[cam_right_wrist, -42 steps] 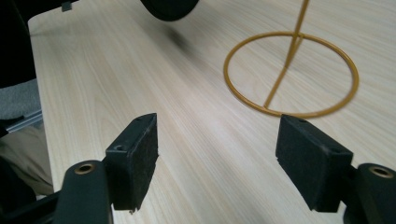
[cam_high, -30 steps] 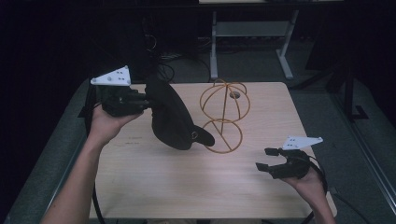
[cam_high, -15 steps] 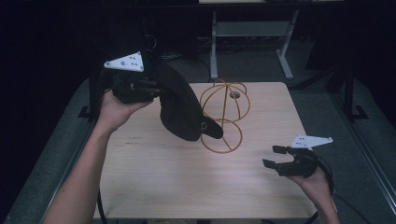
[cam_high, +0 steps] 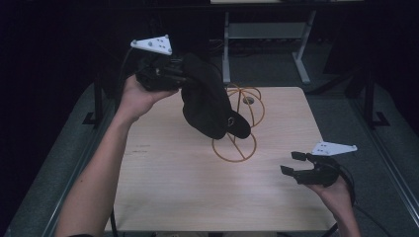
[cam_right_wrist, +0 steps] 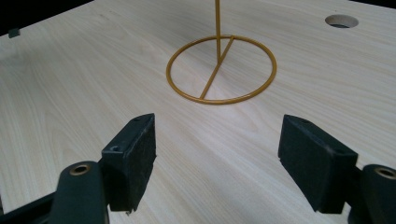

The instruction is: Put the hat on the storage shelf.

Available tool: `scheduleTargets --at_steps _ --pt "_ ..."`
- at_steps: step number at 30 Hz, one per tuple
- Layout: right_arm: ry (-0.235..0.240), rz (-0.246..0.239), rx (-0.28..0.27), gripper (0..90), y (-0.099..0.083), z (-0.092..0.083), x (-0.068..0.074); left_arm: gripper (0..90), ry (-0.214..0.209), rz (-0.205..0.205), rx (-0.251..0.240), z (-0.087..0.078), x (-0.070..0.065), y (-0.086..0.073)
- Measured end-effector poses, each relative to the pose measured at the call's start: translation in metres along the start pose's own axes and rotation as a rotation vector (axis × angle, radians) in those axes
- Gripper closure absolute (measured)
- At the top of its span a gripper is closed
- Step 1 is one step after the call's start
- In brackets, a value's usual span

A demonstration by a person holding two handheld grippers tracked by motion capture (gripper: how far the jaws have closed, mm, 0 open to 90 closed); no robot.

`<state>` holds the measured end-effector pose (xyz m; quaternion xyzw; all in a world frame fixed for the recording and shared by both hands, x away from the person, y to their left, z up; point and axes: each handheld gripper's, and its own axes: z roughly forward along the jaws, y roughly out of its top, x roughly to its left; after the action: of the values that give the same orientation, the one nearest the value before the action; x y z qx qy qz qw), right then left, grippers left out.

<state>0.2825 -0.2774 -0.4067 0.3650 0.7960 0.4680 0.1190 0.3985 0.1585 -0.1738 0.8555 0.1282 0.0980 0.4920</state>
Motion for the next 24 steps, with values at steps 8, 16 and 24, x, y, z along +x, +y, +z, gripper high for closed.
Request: scheduleTargets --at_steps 8,16,24 --pt "-0.005 0.013 -0.009 27.4 -0.001 -0.003 -0.002 83.4 -0.025 0.0 0.048 0.026 0.007 0.025" --pt "-0.009 0.022 -0.019 27.5 -0.001 -0.006 -0.003 83.3 -0.041 -0.032 0.076 0.052 0.014 0.039" --pt "0.01 0.01 -0.014 28.0 -0.001 -0.005 -0.002 83.0 -0.063 -0.072 0.1 0.078 0.021 0.042"
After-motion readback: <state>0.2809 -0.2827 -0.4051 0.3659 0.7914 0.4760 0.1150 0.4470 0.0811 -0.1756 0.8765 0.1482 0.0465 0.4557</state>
